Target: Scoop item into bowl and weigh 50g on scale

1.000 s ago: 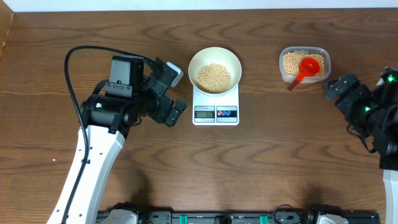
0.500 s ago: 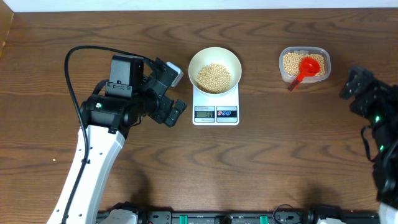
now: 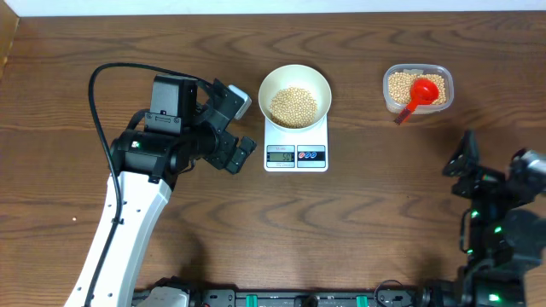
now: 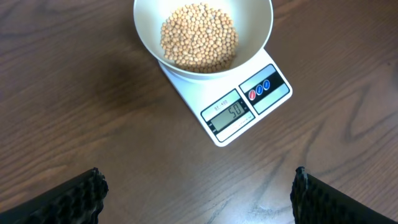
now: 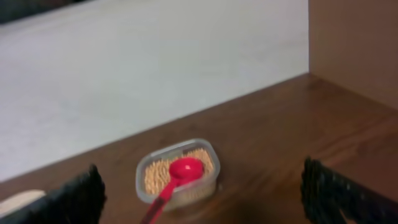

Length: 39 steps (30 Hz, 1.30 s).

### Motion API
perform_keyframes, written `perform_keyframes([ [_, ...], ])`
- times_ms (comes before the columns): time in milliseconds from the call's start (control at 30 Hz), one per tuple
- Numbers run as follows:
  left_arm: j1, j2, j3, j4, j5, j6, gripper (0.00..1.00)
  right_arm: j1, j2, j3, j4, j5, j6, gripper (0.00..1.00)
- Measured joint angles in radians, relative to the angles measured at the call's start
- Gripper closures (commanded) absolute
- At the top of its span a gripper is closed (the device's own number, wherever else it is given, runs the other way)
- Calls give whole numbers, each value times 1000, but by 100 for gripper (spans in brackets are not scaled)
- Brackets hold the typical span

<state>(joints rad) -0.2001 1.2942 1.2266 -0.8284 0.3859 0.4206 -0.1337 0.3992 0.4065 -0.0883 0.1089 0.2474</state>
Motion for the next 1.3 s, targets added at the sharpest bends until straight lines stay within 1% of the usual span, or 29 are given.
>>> perform_keyframes([
  [100, 0, 0, 0, 0, 0, 0, 4, 1, -87, -132, 66, 0, -4, 1],
  [267, 0, 0, 0, -1, 0, 0, 4, 14, -202, -237, 93, 1, -36, 1],
  [500, 0, 0, 0, 0, 0, 0, 4, 43, -314, -318, 103, -13, -152, 1],
  [633, 0, 0, 0, 0, 0, 0, 4, 46, -362, -359, 93, -56, -190, 1],
  [900, 0, 0, 0, -1, 1, 0, 4, 64, -386, -399, 21, -166, -229, 1],
  [1033, 0, 0, 0, -1, 0, 0, 4, 74, -387, -399, 21, -179, -260, 1],
  [1300, 0, 0, 0, 0, 0, 0, 4, 87, -387, -399, 22, -185, -276, 1],
])
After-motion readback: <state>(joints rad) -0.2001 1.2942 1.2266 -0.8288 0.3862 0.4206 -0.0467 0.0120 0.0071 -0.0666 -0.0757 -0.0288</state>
